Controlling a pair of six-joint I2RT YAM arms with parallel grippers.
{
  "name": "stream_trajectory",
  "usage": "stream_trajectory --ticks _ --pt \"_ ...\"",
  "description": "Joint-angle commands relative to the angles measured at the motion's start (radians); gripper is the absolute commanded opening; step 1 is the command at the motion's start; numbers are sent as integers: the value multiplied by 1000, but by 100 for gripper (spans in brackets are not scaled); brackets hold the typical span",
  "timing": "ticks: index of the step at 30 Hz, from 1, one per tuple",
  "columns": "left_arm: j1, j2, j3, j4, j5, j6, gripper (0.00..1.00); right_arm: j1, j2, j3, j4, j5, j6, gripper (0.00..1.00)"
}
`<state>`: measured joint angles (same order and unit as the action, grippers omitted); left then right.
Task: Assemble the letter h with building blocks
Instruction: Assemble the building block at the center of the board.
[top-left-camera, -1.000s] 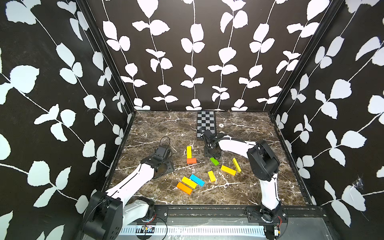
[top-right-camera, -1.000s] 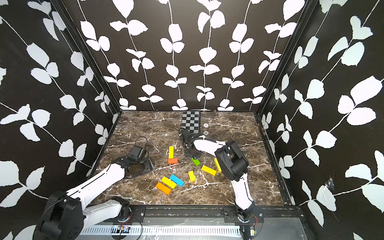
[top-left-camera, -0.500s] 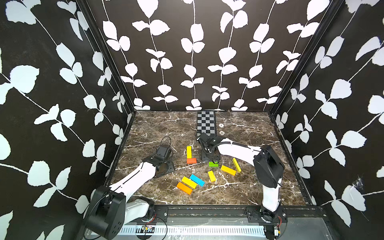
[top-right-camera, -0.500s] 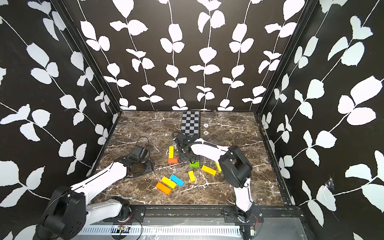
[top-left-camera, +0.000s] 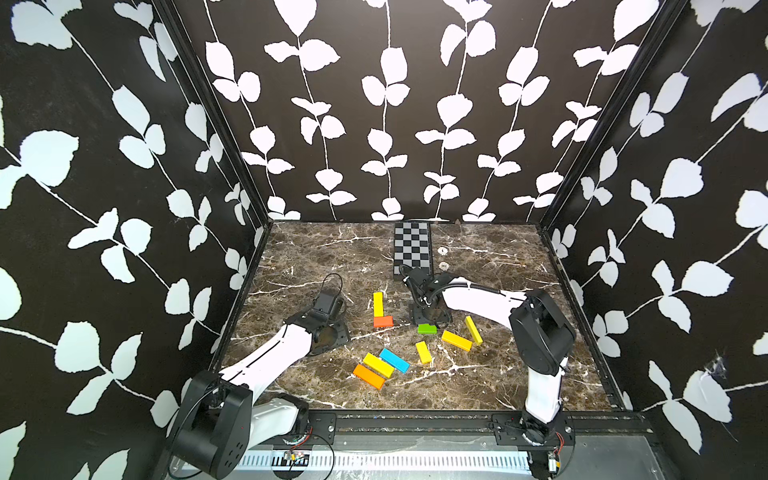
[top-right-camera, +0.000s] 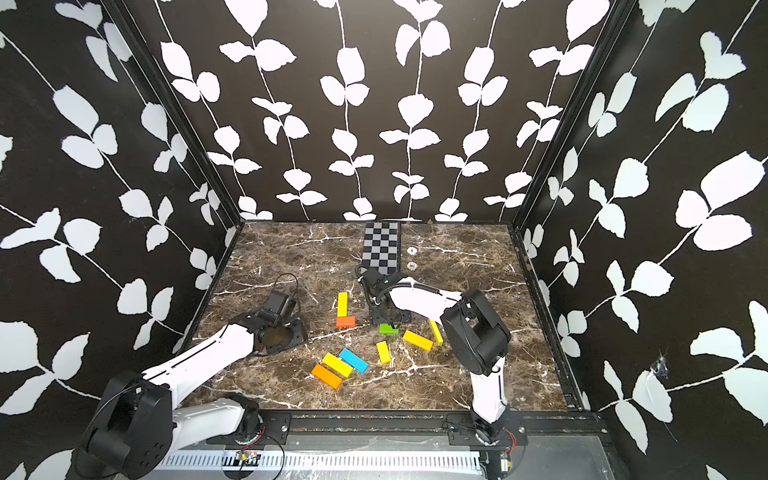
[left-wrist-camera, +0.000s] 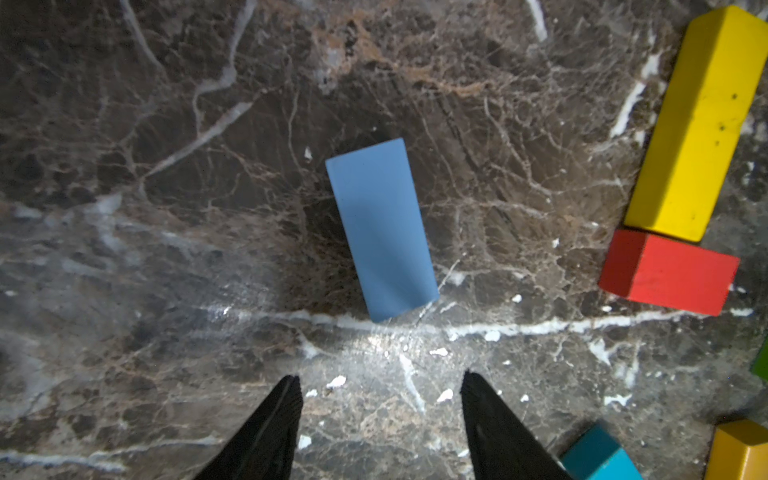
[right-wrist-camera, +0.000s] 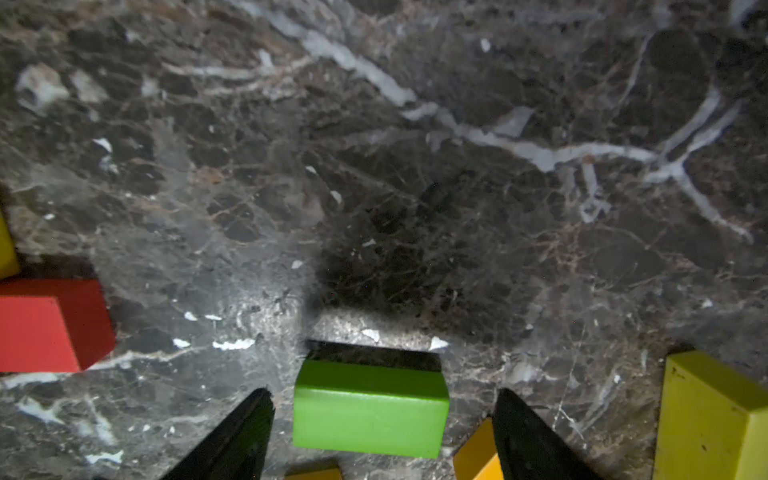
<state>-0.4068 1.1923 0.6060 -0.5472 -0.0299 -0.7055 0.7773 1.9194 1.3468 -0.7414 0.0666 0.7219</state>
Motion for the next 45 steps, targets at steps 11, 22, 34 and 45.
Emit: stream_trajectory --ticks 11,22,34,45 --pt "7 21 25 0 18 15 63 27 33 -59 24 -43 23 71" --pt "7 31 25 10 23 16 62 37 79 80 18 -47 28 45" --pt "6 47 21 25 34 21 62 59 189 219 9 -63 16 45" --pt "7 67 21 36 43 31 61 58 145 196 12 -33 54 78"
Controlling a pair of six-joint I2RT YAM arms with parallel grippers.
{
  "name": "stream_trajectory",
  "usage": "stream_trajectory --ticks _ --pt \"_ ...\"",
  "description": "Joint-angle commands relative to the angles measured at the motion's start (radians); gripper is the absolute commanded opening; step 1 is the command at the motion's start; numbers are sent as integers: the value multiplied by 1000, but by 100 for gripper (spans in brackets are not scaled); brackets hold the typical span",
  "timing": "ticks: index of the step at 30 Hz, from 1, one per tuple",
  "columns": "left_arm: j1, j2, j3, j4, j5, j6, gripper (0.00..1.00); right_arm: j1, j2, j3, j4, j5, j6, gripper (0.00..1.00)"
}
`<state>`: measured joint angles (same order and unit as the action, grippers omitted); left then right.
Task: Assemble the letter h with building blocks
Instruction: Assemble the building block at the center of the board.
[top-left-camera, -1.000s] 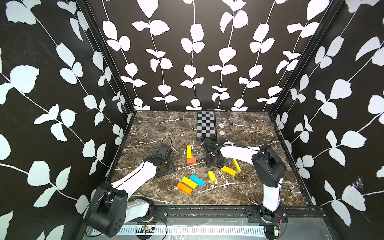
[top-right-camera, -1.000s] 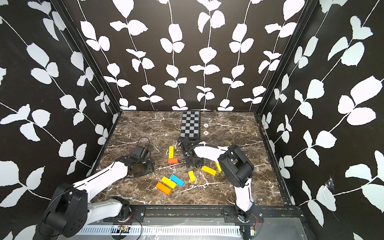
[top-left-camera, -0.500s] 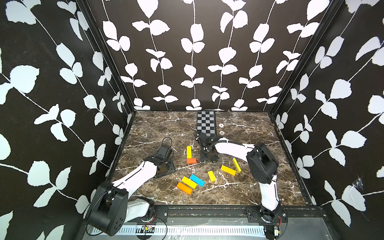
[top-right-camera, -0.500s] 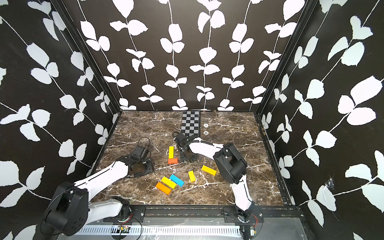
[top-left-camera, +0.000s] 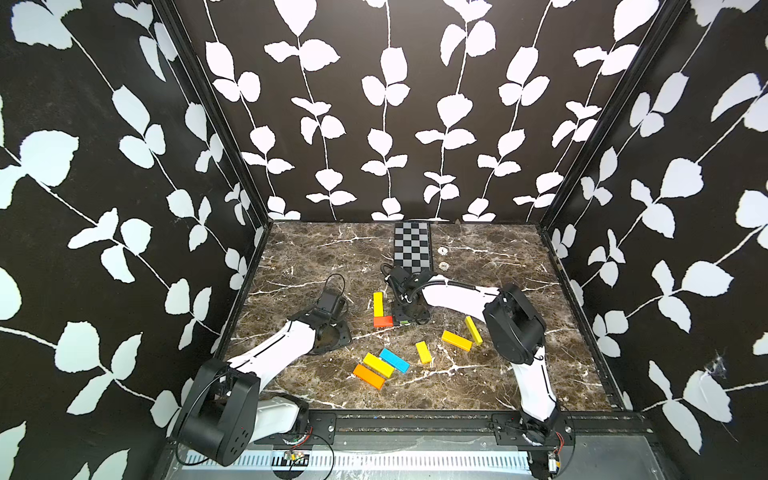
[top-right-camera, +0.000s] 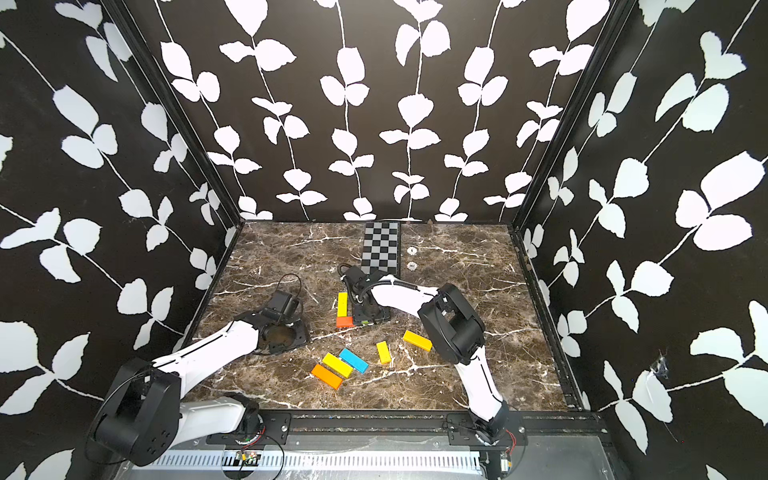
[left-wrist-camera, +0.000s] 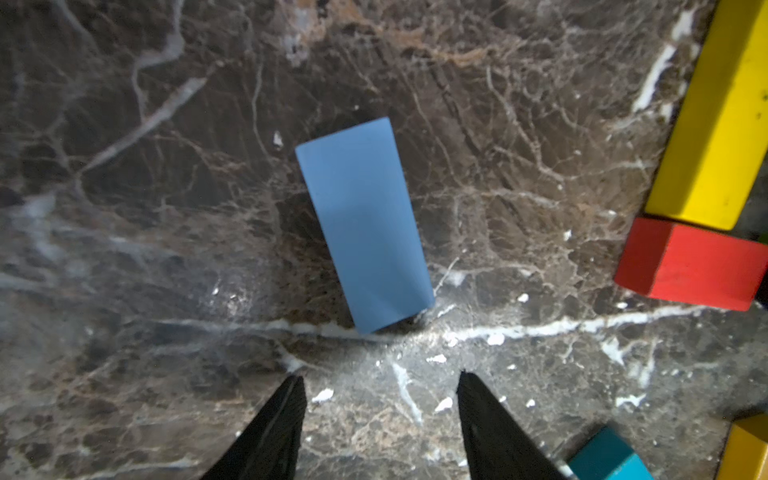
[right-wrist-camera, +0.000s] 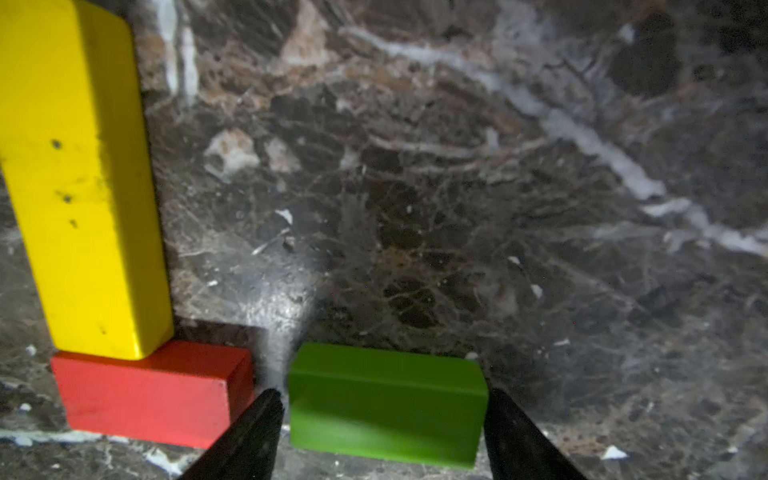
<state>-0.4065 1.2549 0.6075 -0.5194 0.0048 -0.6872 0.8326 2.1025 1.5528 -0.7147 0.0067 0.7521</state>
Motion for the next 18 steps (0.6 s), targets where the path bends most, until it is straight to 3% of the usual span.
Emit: stream_trajectory --ticks 1,10,18 --pt "6 6 20 10 11 14 61 0 -46 -8 -16 31 26 78" --pt "5 6 21 13 19 17 61 -40 -90 -7 -3 45 58 79" --pt "-2 25 43 27 35 33 60 -78 -39 -9 20 39 86 61"
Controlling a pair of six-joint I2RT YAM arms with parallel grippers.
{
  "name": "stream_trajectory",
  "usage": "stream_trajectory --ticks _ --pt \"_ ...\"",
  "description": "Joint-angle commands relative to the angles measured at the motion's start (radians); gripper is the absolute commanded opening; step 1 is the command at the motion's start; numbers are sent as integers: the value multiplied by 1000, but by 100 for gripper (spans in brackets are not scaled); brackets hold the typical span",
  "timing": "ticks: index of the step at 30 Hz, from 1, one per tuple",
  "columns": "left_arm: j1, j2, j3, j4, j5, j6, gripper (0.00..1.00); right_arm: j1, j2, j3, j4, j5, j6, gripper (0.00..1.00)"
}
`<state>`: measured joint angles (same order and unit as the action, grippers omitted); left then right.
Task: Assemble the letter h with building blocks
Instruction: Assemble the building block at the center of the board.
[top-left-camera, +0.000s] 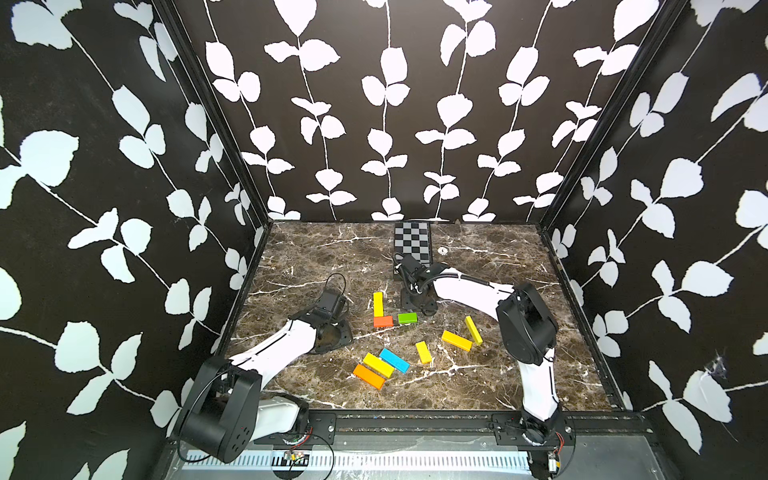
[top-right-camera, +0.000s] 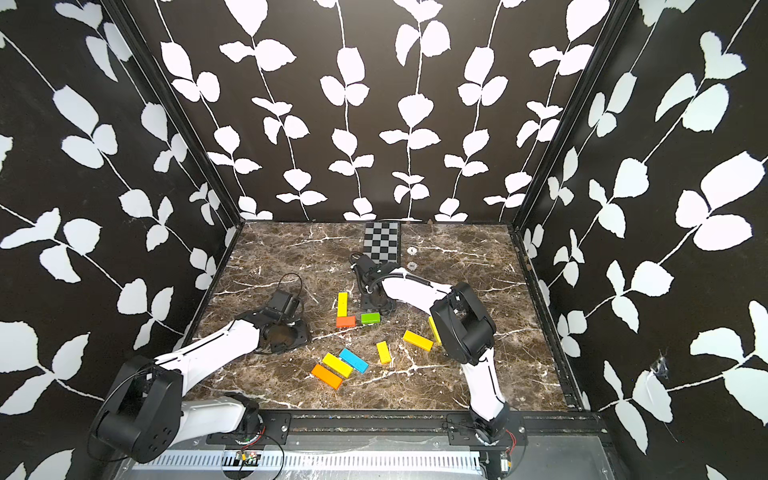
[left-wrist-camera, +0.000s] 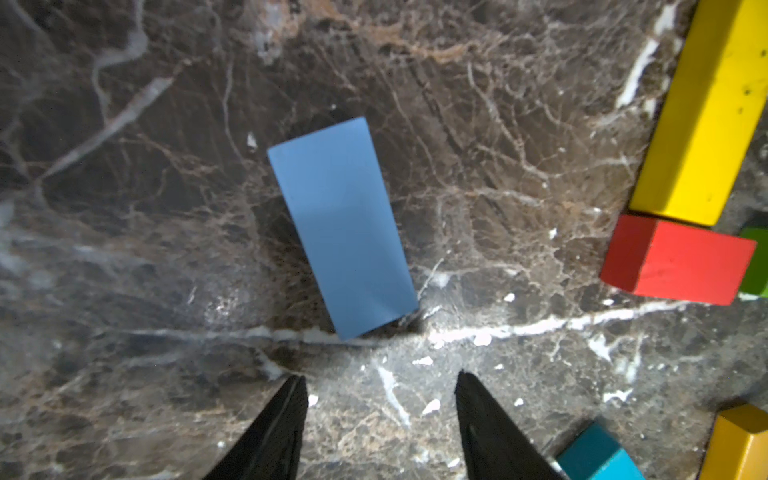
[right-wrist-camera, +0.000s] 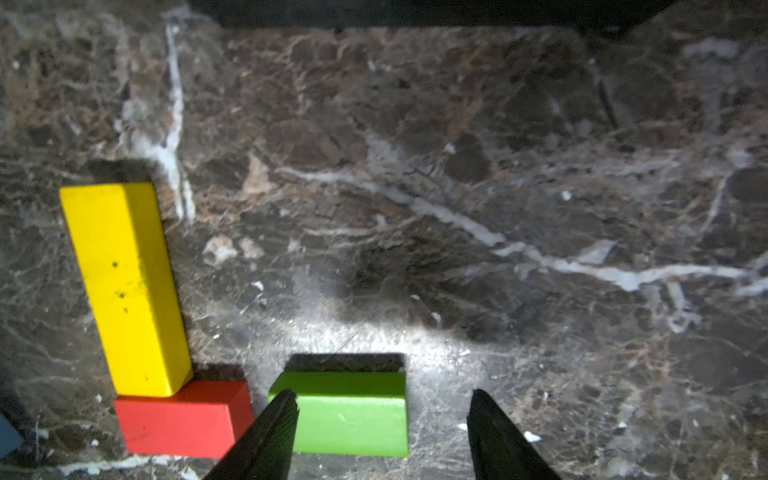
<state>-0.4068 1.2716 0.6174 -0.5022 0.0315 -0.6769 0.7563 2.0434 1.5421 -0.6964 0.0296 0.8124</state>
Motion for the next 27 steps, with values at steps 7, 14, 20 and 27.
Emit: stream_trajectory --ticks 7,14,20,27 --pt "-35 80 81 30 10 48 59 -9 56 11 -10 45 30 59" --pt "-57 140 113 42 10 50 59 -4 55 -4 -11 37 24 57" --pt "-58 140 108 38 8 51 59 6 38 -28 0 34 33 55" --pt "-58 126 92 33 2 50 58 20 34 -16 -6 28 35 54"
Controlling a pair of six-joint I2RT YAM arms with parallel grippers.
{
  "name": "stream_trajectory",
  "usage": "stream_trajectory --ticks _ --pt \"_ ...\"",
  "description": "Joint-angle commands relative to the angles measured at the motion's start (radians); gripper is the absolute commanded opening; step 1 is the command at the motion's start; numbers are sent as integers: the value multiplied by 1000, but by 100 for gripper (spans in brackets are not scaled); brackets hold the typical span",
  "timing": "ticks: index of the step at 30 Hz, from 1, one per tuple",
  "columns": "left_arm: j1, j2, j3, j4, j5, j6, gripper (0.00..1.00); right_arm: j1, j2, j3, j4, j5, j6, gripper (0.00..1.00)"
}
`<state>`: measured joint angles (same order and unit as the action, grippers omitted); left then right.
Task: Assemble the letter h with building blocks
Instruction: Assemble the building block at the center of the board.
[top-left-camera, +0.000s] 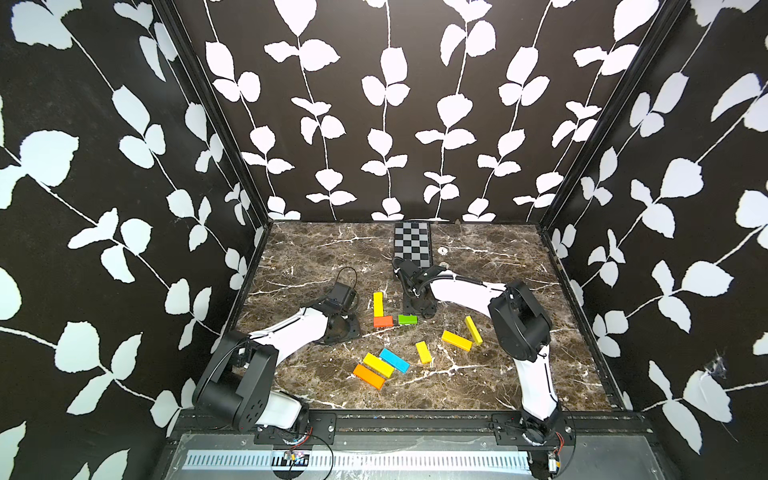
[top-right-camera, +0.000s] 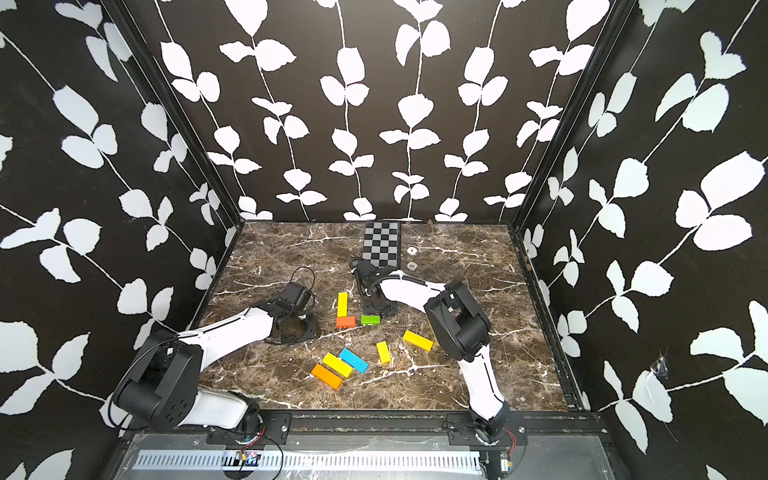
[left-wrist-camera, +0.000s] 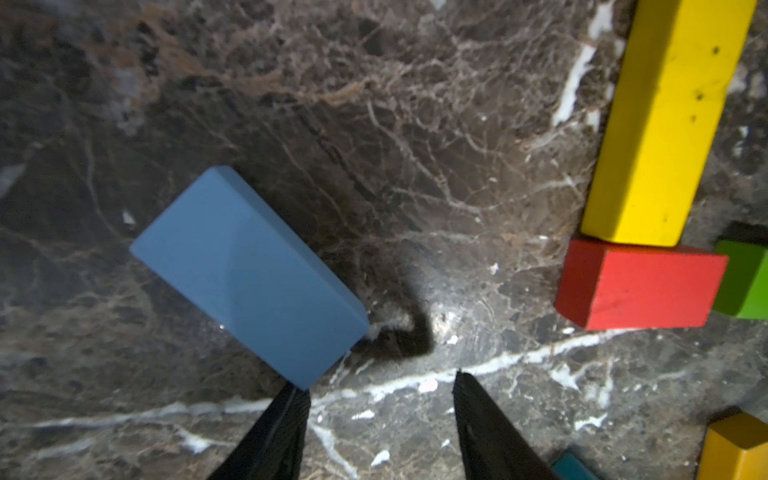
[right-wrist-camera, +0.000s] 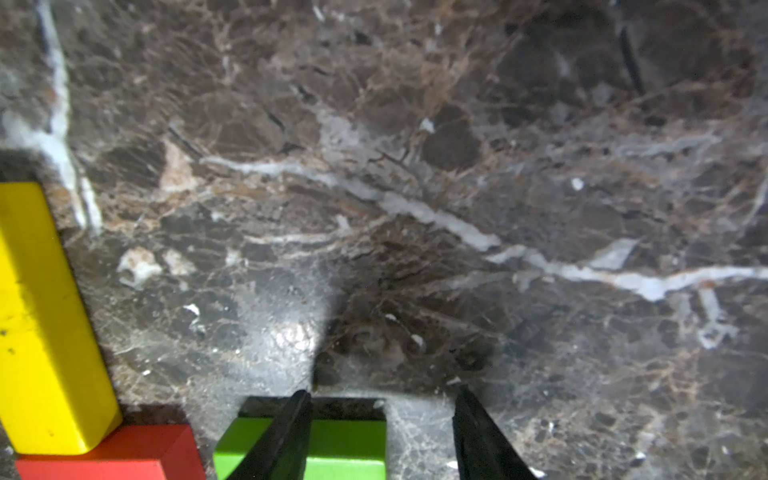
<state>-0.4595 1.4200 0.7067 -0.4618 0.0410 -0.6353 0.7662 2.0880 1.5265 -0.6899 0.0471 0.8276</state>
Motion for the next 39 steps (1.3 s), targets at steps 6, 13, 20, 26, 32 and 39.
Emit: stream_trajectory --ticks 6,13,20,26,32,39 --pt "-6 -26 5 -11 -4 6 58 10 -30 9 -16 21 25 55" --pt "-6 -39 16 -23 -1 13 59 12 -86 -40 24 -4 46 59" --pt "-5 -39 14 -24 -5 19 59 23 -86 -93 103 -71 86 55" --pt "-6 -46 13 -26 -7 24 59 42 -65 -83 110 -75 99 54" --pt "-6 -30 14 -20 -3 32 59 45 -60 -76 118 -81 103 54" --pt "-8 -18 17 -12 4 32 58 48 -42 -65 123 -84 110 54"
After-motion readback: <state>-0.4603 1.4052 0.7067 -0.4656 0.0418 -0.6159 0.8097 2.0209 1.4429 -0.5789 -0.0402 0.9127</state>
